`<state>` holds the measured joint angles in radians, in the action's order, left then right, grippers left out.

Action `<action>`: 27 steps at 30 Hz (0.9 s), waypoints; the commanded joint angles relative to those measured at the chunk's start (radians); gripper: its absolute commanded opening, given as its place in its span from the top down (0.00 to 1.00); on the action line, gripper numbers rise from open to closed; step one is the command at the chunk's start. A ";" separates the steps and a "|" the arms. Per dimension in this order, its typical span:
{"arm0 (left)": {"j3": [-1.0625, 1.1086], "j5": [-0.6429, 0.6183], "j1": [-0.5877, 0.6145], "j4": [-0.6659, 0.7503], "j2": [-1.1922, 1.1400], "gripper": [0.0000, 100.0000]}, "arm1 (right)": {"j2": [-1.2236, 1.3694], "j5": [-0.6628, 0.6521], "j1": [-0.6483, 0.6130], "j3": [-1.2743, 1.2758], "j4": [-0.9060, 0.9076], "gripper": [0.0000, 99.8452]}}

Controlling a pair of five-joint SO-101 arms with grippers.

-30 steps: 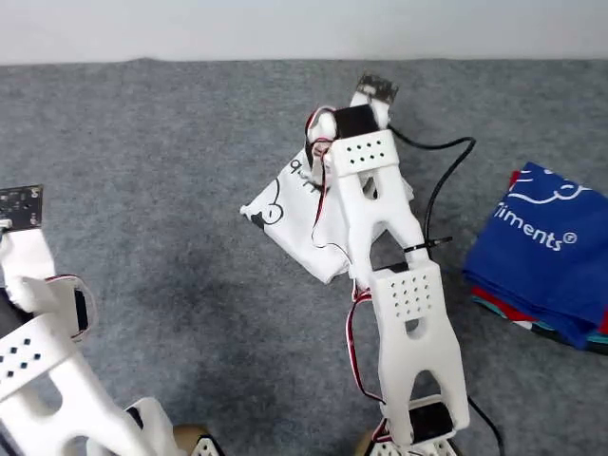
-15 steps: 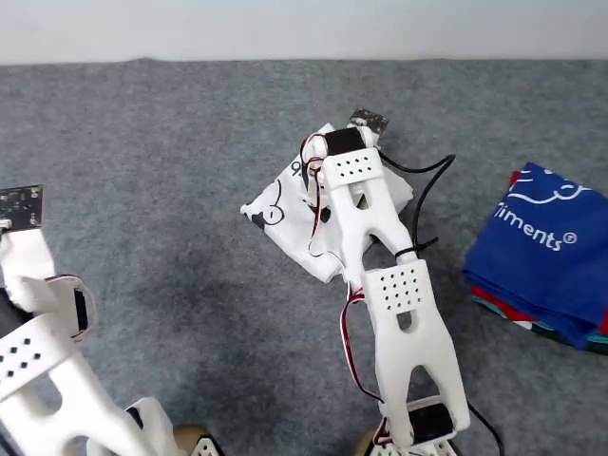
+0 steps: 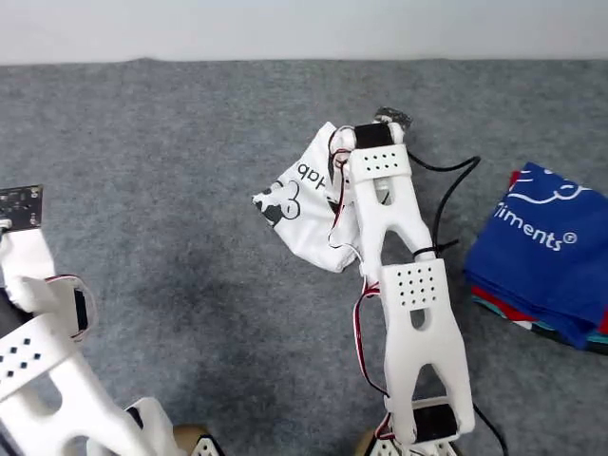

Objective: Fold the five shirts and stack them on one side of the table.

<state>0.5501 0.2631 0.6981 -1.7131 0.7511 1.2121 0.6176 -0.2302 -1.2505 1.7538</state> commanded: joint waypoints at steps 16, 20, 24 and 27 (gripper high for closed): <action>-0.008 0.008 -0.003 0.012 0.018 1.00 | -0.496 -0.354 0.033 0.120 0.045 0.99; -0.008 0.008 -0.003 0.012 0.017 1.00 | -0.702 -0.382 0.033 0.253 0.044 0.99; -0.008 0.008 -0.003 0.012 0.017 1.00 | -0.897 -0.408 0.061 0.377 0.044 0.99; -0.008 0.008 -0.003 0.012 0.017 1.00 | -1.023 -0.446 0.110 0.453 0.044 0.99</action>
<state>0.5501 0.2631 0.6981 -1.7131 0.7511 0.3682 0.2064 -0.1703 -0.8301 1.7568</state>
